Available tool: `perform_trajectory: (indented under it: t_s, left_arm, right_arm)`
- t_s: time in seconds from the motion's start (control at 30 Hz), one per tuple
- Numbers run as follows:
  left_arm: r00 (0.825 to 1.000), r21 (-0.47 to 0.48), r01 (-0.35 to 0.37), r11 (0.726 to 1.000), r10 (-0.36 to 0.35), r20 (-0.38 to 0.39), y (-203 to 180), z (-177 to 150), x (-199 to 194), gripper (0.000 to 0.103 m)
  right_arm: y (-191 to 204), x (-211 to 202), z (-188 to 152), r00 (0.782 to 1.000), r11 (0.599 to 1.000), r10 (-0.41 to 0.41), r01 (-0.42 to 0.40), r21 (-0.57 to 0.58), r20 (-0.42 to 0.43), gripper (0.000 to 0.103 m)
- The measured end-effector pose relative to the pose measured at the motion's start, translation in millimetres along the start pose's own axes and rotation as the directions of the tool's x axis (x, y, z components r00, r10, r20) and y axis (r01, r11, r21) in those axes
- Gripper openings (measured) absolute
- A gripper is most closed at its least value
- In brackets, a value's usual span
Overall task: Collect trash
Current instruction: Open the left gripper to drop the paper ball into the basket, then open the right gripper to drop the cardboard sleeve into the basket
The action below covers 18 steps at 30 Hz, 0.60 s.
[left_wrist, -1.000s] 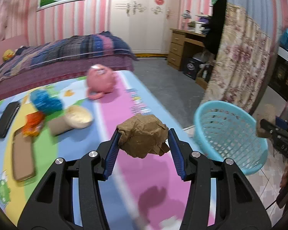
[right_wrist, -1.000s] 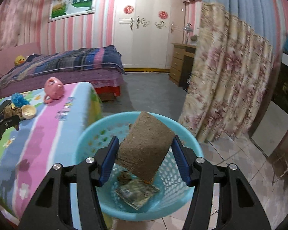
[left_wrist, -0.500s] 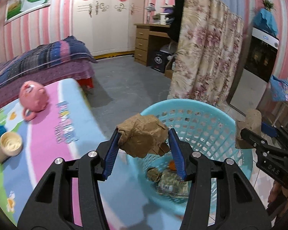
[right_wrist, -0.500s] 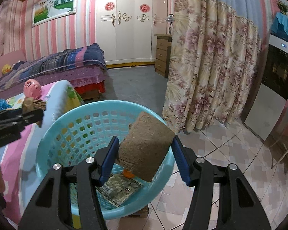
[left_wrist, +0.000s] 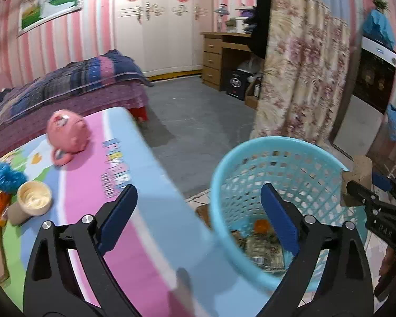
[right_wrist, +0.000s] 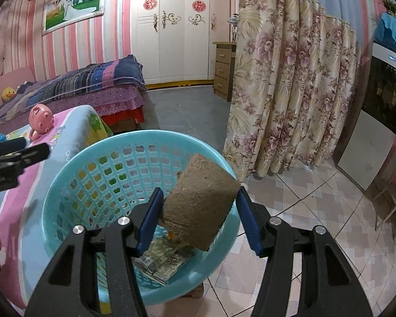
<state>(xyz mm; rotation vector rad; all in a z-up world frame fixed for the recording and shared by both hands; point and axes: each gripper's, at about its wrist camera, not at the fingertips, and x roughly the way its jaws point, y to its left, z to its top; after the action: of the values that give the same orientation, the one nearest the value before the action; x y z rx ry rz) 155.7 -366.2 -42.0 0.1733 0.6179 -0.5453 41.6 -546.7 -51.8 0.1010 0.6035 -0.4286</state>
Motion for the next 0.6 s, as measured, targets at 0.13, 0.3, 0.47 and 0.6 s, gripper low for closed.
perform_trajectory:
  t_s: [0.13, 0.3, 0.47, 0.6]
  left_arm:
    - [0.999, -0.018, -0.046, 0.999, 0.046, 0.001, 20.3, -3.3, -10.4, 0.094]
    - [0.996, -0.067, -0.084, 0.994, 0.085, 0.005, 54.7, -4.7, -31.3, 0.096]
    - [0.986, -0.076, -0.169, 0.983, 0.169, -0.010, 88.8, -10.7, -56.0, 0.097]
    - [0.978, -0.110, -0.207, 0.972, 0.207, -0.020, 117.3, -19.0, -77.6, 0.097]
  right_arm:
    - [5.3, 9.5, 8.6, 1.000, 1.000, 0.014, -0.015, -0.015, -0.012, 0.057]
    - [14.9, 16.1, 16.3, 1.000, 1.000, 0.020, -0.021, -0.022, -0.014, 0.069]
    - [28.1, 11.9, 19.8, 1.000, 1.000, 0.013, -0.013, -0.016, -0.002, 0.088]
    - [45.9, 8.6, 19.7, 1.000, 1.000, 0.015, -0.015, -0.025, -0.010, 0.094]
